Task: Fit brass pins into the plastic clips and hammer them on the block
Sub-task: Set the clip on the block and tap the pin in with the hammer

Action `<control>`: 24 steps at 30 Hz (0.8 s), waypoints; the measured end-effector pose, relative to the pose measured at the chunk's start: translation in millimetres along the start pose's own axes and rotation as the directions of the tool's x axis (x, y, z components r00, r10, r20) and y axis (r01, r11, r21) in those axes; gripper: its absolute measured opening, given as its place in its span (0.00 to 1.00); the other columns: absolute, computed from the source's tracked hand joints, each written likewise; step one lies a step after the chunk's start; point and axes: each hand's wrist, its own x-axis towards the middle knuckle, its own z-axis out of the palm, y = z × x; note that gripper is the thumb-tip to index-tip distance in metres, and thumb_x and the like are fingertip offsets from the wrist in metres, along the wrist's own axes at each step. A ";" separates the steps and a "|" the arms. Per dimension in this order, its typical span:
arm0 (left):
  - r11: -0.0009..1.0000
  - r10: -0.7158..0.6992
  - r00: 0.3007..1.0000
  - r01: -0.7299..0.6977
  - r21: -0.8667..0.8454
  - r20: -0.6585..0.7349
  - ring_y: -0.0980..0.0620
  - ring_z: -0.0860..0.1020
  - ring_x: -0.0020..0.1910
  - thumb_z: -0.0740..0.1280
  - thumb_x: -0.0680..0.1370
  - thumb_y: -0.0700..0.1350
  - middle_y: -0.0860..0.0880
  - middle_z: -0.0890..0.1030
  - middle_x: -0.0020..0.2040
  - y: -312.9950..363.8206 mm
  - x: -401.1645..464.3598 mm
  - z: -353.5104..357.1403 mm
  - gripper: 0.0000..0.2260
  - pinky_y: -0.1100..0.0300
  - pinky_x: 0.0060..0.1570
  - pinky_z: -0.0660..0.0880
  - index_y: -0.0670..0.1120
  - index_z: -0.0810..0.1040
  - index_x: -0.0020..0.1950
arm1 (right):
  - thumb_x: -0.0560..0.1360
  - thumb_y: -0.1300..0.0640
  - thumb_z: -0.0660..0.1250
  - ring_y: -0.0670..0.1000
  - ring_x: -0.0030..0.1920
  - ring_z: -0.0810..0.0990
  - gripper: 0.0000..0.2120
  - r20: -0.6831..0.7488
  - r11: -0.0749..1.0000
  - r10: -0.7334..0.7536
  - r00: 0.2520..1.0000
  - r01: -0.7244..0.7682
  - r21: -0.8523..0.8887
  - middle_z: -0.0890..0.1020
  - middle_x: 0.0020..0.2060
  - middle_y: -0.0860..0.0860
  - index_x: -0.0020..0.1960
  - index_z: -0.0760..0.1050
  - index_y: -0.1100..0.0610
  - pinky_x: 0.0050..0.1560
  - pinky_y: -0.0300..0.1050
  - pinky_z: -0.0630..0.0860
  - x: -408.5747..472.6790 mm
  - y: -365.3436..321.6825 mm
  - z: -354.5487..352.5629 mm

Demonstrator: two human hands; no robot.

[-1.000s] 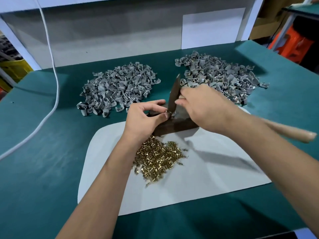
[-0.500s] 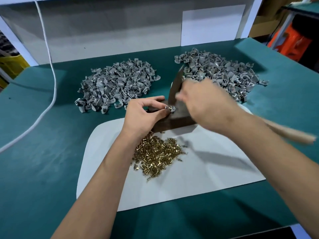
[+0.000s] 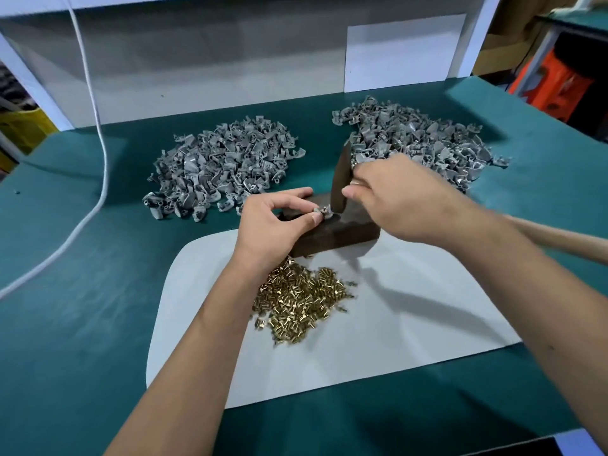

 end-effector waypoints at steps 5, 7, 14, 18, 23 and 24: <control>1.000 0.006 1.000 -0.006 0.002 -0.013 0.61 0.82 0.57 0.77 0.74 0.39 0.55 0.86 0.57 -3.1 1.7 0.2 0.07 0.48 0.68 0.75 0.51 0.88 0.41 | 0.82 0.53 0.66 0.42 0.27 0.77 0.12 0.053 0.949 0.015 0.998 -0.031 0.313 0.83 0.31 0.48 0.41 0.78 0.53 0.30 0.33 0.71 -13.7 34.6 -12.6; 1.000 -0.006 1.000 0.006 -0.005 -0.020 0.61 0.82 0.57 0.76 0.75 0.39 0.56 0.86 0.56 -4.6 2.8 0.1 0.08 0.47 0.68 0.74 0.52 0.88 0.40 | 0.80 0.53 0.70 0.46 0.28 0.79 0.06 0.106 0.946 0.028 0.994 -0.060 0.319 0.84 0.32 0.48 0.45 0.81 0.53 0.32 0.42 0.76 -19.8 48.9 -18.1; 1.000 -0.015 1.000 0.015 0.009 -0.003 0.60 0.82 0.57 0.76 0.75 0.40 0.57 0.85 0.57 -5.0 2.0 0.3 0.07 0.44 0.67 0.75 0.50 0.88 0.40 | 0.65 0.53 0.82 0.50 0.35 0.81 0.10 0.076 0.993 0.113 0.991 -0.116 0.025 0.83 0.32 0.46 0.37 0.80 0.51 0.40 0.48 0.79 -29.5 62.5 -5.6; 0.999 0.000 1.000 0.000 0.033 0.011 0.62 0.81 0.57 0.76 0.76 0.40 0.57 0.85 0.58 -3.5 0.9 0.8 0.08 0.44 0.67 0.74 0.51 0.87 0.39 | 0.66 0.51 0.81 0.47 0.37 0.82 0.09 0.109 0.991 0.131 0.985 -0.133 0.013 0.82 0.31 0.43 0.33 0.80 0.47 0.43 0.49 0.81 -29.4 60.1 2.8; 1.000 0.008 1.000 -0.009 0.030 0.013 0.59 0.81 0.58 0.76 0.75 0.40 0.56 0.85 0.59 -3.6 0.6 1.5 0.07 0.43 0.67 0.74 0.50 0.87 0.39 | 0.72 0.52 0.77 0.42 0.36 0.81 0.05 -0.077 0.992 0.075 0.994 -0.067 0.108 0.82 0.31 0.41 0.39 0.83 0.48 0.46 0.46 0.81 -16.0 48.1 -7.2; 1.000 0.008 1.000 -0.008 0.026 0.012 0.58 0.82 0.58 0.76 0.75 0.40 0.56 0.85 0.59 -3.5 0.6 1.7 0.07 0.43 0.67 0.74 0.50 0.87 0.39 | 0.72 0.52 0.77 0.41 0.37 0.81 0.04 -0.093 0.991 0.044 0.995 -0.032 0.129 0.82 0.32 0.40 0.41 0.83 0.47 0.46 0.44 0.80 -12.4 40.4 -7.3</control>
